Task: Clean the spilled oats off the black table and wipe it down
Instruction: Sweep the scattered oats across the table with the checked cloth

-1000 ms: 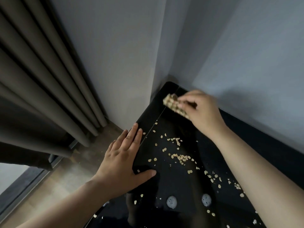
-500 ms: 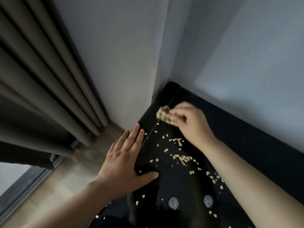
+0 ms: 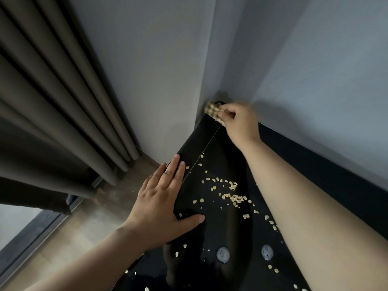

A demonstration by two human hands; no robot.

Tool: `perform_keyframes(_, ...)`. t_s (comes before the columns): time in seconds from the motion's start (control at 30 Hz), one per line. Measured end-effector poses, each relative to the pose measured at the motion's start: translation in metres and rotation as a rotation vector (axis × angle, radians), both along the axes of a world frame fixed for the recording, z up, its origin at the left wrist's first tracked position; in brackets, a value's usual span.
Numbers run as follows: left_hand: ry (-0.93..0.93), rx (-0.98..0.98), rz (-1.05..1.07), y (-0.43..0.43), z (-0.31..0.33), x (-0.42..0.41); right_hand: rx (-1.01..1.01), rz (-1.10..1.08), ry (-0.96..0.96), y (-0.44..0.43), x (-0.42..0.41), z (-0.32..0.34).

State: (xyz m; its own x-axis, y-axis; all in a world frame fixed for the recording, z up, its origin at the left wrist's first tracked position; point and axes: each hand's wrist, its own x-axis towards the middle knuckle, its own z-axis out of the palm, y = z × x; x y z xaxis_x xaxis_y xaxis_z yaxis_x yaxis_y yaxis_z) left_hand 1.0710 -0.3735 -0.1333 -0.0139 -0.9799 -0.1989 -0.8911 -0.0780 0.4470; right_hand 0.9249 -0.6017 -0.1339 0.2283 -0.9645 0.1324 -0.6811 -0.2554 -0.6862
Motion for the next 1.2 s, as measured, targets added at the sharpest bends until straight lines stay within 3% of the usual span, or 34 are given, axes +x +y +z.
perform_keyframes(0.23,0.018,0.034,-0.019,0.001,0.001,0.004,-0.004,0.333,0.048,0.093,-0.022,0.009)
perform_keyframes(0.37,0.028,0.082,-0.010,0.014,0.008,0.011,0.195,0.441,0.081,0.131,-0.050,0.029)
perform_keyframes(0.43,0.063,0.091,0.034,0.023,0.013,0.016,0.294,0.427,0.009,0.135,-0.058,0.045)
perform_keyframes(0.63,0.109,0.089,0.116,0.047,0.015,0.023,0.052,0.394,-0.070,0.108,0.002,0.049)
perform_keyframes(0.77,0.147,0.067,0.146,0.057,0.019,0.023,0.005,0.429,0.029,0.103,0.038,0.018)
perform_keyframes(1.03,0.138,0.010,0.157,0.070,0.024,0.028,0.030,0.450,0.089,0.164,-0.028,0.015)
perform_keyframes(1.2,0.118,0.003,0.179,0.079,0.028,0.026,0.255,0.473,0.122,0.185,-0.066,0.039)
